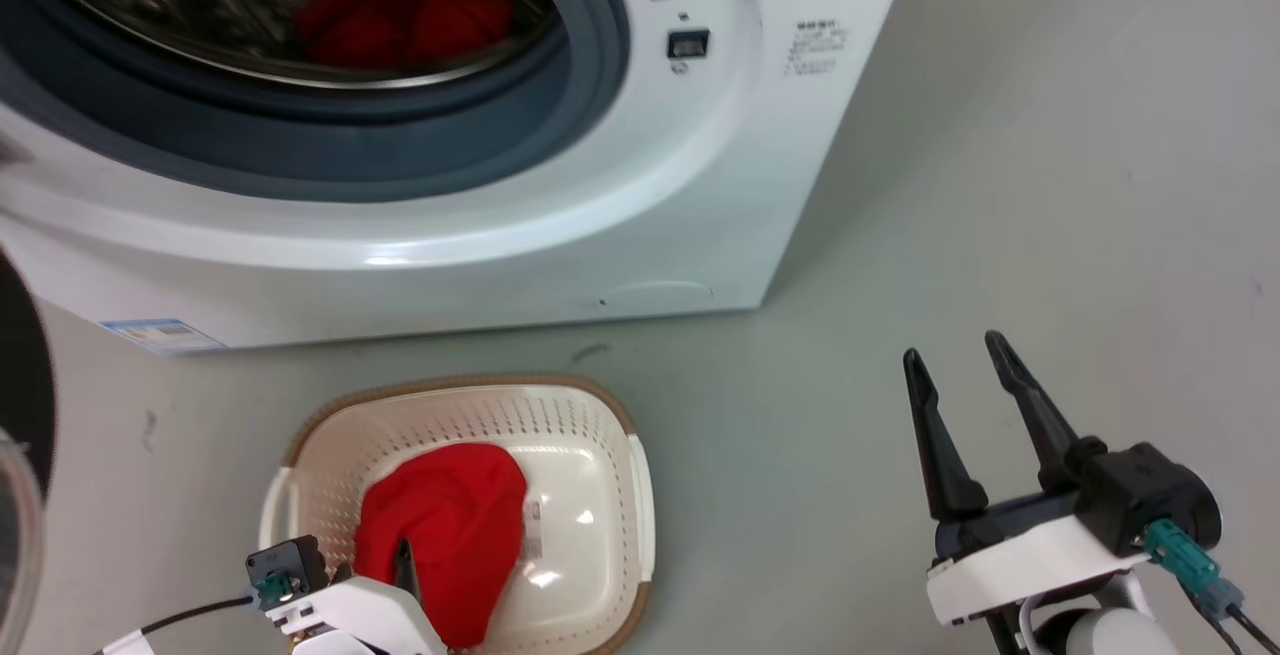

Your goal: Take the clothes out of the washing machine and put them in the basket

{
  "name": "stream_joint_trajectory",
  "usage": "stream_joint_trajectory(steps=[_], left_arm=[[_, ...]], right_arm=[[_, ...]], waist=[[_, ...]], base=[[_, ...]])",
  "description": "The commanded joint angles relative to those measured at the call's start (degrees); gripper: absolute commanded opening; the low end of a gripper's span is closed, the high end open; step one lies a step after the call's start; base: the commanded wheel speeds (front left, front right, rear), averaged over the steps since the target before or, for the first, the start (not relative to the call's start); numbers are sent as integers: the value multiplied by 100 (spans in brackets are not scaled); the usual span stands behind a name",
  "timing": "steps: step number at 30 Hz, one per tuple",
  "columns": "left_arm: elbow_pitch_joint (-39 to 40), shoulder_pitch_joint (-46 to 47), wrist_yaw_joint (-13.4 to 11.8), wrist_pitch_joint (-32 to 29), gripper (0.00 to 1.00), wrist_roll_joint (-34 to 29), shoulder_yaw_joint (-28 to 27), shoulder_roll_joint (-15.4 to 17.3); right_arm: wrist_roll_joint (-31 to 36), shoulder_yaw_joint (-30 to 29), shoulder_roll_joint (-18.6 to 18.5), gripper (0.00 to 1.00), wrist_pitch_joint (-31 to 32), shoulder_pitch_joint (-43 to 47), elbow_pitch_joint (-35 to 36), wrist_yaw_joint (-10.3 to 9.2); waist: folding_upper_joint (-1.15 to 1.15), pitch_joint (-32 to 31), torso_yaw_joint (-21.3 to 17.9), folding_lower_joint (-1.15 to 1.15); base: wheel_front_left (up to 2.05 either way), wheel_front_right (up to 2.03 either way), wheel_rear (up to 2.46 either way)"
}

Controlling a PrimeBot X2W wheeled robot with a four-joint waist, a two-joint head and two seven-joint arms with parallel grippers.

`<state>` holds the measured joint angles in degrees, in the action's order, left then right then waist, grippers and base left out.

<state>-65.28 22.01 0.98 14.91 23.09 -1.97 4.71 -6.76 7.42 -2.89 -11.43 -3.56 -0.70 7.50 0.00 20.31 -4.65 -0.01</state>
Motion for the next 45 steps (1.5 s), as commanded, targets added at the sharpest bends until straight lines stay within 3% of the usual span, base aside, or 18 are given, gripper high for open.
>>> stream_joint_trajectory(steps=[1,13,18,22,29,38,45], left_arm=[[275,-246,-6,37,100,-85,-15,-42],[3288,-1189,-38,29,100,-497,-48,-186],[4268,-1051,-135,29,100,-786,192,-182],[4593,-688,-123,29,100,-941,297,-182],[4132,454,-80,30,100,-1144,343,-157],[2690,2228,42,22,100,-1216,187,344],[1625,3520,-11,-215,100,-1337,214,814]], right_arm=[[48,-4,3,100,42,122,64,-2],[113,-159,2,100,331,579,495,-2],[114,-227,2,100,390,571,622,-2],[94,-282,3,100,407,515,749,-2],[109,-211,3,100,422,368,831,-2],[42,81,3,100,318,77,836,-2],[-128,339,4,100,129,-154,628,-2]], waist=[[0,-492,286,1],[0,-775,595,1],[0,-731,631,1],[0,-607,654,1],[0,-276,574,1],[0,537,133,1],[0,1200,-256,1]], base=[[0,0,0],[0,0,0],[0,0,0],[0,0,0],[0,0,0],[0,0,0],[0,0,0]])
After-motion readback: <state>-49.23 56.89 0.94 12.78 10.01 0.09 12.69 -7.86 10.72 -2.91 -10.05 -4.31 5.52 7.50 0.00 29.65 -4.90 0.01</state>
